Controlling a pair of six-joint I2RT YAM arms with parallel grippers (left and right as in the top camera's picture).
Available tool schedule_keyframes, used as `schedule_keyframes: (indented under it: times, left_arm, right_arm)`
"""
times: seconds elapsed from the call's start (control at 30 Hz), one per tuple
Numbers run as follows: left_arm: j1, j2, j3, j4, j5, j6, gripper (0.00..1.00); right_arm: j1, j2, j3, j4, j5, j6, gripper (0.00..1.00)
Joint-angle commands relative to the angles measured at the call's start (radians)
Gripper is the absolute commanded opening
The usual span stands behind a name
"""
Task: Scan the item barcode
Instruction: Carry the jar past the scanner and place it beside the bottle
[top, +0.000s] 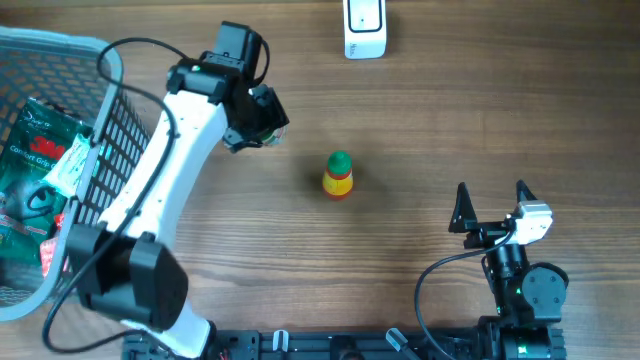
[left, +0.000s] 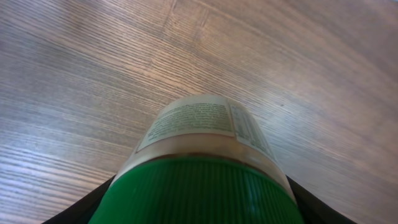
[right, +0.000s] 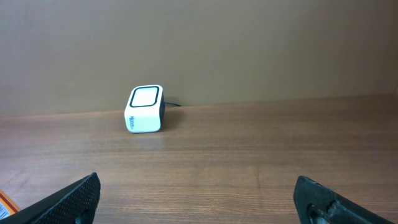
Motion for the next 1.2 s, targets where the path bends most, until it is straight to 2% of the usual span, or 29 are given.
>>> schedule_keyframes:
  times: [0.0,0.3,0.37,0.57,0.67,0.73,0.93,0.97,1.0,1.03,1.17]
  left_arm:
    - [-0.028,0.055,0.010,0.016,-0.011,0.023,0.58]
    - [-0.146,0.111,0.010,0.098,-0.015,0.062,0.60]
    - [-0.158,0.127,0.010,0.098,-0.015,-0.003,0.59]
    - [-0.162,0.211,0.008,0.099,-0.026,-0.309,0.59]
    - [-0.164,0.253,0.008,0.098,-0.026,-0.415,0.59]
    - [-0.170,0.282,0.008,0.097,-0.026,-0.458,0.59]
    - [-0.208,0.307,0.005,0.098,-0.027,-0.460,0.62]
    - [-0.211,0.307,0.005,0.098,-0.027,-0.460,0.67]
    - [-0.213,0.307,0.005,0.098,-0.027,-0.459,0.92]
    - [-0.214,0.307,0.005,0.098,-0.027,-0.453,1.00]
    - [-0.208,0.298,0.005,0.071,-0.056,-0.453,1.00]
  right_arm:
    - [-0.002,-0.008,-0.001,0.002,0.016,-0.008,1.00]
    - [-0.002,-0.008,-0.001,0.002,0.016,-0.008,1.00]
    - [-0.002,-0.008,-0.001,0.002,0.016,-0.008,1.00]
    - [-0.002,-0.008,-0.001,0.002,0.016,-0.008,1.00]
    - [-0.002,-0.008,-0.001,0.002,0.016,-0.008,1.00]
    - [-0.002,-0.008,-0.001,0.002,0.016,-0.008,1.00]
    - [-0.002,-0.008,-0.001,0.002,0.016,-0.008,1.00]
    - [-0.002,-0.008,-0.001,0.002,0.016,-0.008,1.00]
    - [-0.002,-0.008,-0.001,0.002,0.016,-0.008,1.00]
    - [-0.002,-0.008,-0.001,0.002,0.016,-0.008,1.00]
    - [-0.002,-0.008,-0.001,0.002,0.016,-0.008,1.00]
